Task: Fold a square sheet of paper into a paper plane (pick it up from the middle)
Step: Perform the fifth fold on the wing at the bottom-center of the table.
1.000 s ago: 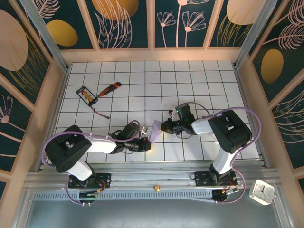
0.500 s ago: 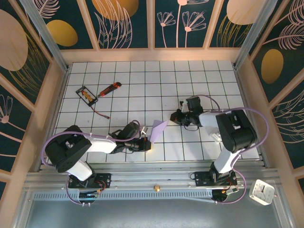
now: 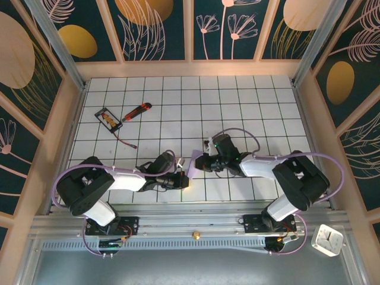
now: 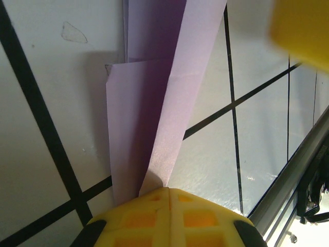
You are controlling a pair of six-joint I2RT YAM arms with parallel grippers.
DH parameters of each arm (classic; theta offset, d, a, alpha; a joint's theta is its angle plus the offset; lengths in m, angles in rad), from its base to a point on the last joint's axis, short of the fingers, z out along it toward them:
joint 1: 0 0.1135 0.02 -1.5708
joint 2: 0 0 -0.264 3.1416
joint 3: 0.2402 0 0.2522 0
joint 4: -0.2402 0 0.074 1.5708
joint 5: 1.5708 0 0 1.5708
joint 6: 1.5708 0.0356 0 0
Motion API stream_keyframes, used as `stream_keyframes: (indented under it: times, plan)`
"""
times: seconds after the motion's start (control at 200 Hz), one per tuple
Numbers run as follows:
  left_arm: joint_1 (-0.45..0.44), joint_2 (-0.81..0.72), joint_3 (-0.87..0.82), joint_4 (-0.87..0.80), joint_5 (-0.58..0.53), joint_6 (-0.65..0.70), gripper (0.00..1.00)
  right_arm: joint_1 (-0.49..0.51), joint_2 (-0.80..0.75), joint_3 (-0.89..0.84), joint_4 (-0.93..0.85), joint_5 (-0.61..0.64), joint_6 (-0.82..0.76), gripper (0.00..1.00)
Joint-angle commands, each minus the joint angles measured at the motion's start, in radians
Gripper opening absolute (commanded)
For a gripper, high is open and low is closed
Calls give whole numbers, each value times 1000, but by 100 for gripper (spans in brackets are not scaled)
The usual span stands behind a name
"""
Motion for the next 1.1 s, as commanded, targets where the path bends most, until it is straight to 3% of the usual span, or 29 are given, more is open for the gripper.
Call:
stream_keyframes:
  times: [0.0, 0.52, 0.841, 1.096]
  plan:
    - [-14, 67, -35, -187, -33, -1, 0, 43, 35, -36, 106, 19, 82, 0]
    - [-13, 67, -36, -193, -37, 0, 0, 124, 92, -96, 192, 38, 182, 0]
    - [-14, 63, -33, -201, -39, 0, 0, 112, 129, -90, 101, 99, 184, 0]
    - [-14, 69, -41, -203, -39, 6, 0, 46, 107, -71, 25, 139, 133, 0]
